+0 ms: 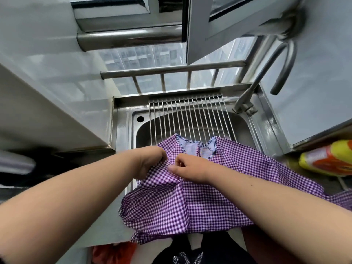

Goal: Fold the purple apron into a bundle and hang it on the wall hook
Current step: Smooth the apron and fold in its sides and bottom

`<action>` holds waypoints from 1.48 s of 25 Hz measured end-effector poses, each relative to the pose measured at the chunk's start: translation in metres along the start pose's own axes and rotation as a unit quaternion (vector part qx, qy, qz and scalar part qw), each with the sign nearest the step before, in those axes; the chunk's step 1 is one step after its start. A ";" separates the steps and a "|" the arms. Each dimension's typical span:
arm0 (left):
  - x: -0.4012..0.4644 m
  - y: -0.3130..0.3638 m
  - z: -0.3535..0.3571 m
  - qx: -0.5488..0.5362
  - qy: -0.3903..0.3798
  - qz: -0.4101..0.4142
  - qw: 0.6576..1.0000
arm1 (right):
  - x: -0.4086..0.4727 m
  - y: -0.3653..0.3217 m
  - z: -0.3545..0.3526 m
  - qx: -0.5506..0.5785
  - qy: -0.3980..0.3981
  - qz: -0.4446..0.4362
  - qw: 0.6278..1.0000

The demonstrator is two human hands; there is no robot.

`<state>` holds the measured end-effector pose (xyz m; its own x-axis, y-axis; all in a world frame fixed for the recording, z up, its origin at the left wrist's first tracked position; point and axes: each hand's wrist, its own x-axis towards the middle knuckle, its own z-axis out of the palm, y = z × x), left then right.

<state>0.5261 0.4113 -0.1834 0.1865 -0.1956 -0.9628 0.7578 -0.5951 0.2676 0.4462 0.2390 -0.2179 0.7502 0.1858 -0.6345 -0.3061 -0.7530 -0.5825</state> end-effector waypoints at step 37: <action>0.097 -0.026 -0.014 0.613 0.237 0.203 0.725 | -0.021 0.058 -0.062 -0.387 -0.153 -0.140 0.898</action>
<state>0.5328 0.4185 -0.2844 0.6534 -0.4324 -0.6213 -0.4926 -0.8661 0.0848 0.4494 0.1524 -0.2070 0.5021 0.5122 -0.6968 0.4582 -0.8409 -0.2879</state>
